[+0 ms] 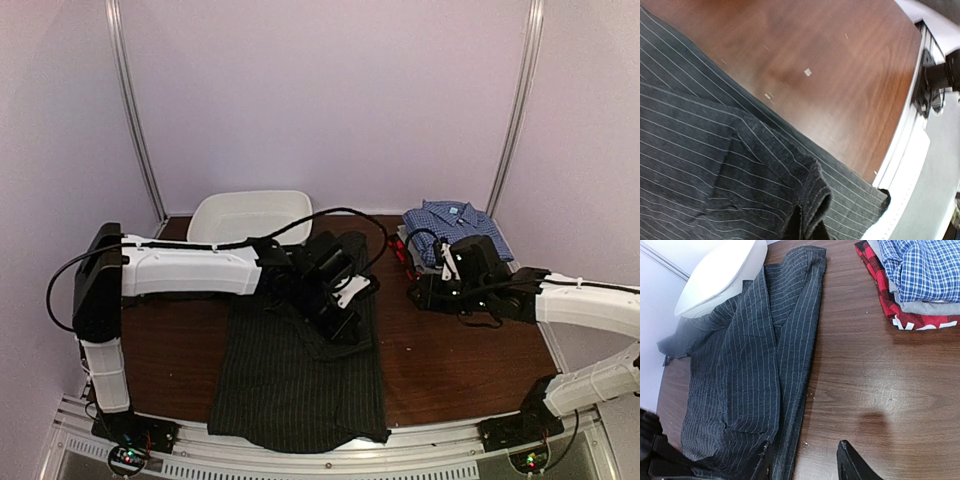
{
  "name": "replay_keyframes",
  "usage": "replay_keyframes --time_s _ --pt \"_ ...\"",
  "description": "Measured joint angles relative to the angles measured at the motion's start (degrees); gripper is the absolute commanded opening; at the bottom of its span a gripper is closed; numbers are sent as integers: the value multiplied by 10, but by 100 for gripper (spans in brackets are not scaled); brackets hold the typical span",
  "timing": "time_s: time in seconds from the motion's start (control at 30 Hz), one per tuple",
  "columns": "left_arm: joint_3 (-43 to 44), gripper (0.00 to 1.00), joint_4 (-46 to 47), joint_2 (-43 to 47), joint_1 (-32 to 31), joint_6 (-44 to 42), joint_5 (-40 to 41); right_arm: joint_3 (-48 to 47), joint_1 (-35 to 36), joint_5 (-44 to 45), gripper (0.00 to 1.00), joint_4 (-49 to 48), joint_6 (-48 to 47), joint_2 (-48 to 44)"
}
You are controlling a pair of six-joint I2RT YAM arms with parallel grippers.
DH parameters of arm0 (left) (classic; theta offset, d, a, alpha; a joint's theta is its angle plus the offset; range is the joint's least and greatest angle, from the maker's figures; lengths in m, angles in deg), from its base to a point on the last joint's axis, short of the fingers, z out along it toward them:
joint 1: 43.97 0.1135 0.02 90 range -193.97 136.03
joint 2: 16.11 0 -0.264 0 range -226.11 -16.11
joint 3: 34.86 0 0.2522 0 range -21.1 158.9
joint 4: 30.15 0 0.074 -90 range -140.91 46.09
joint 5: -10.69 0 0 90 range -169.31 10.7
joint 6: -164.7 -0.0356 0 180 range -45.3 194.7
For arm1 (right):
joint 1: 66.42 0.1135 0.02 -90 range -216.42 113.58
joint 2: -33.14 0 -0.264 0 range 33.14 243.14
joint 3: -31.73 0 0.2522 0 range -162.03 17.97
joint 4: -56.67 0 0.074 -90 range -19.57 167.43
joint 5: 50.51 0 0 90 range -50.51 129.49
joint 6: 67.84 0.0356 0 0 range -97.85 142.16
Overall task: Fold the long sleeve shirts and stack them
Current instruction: Place the sleeve of the 1/3-folded shirt.
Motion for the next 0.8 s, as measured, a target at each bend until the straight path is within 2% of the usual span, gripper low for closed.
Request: replay_keyframes --time_s 0.37,0.8 --pt "-26 0 8 0 -43 19 -21 31 -15 -60 44 -61 -7 40" --pt "-59 0 50 0 -73 50 -50 65 -15 -74 44 -90 -4 40"
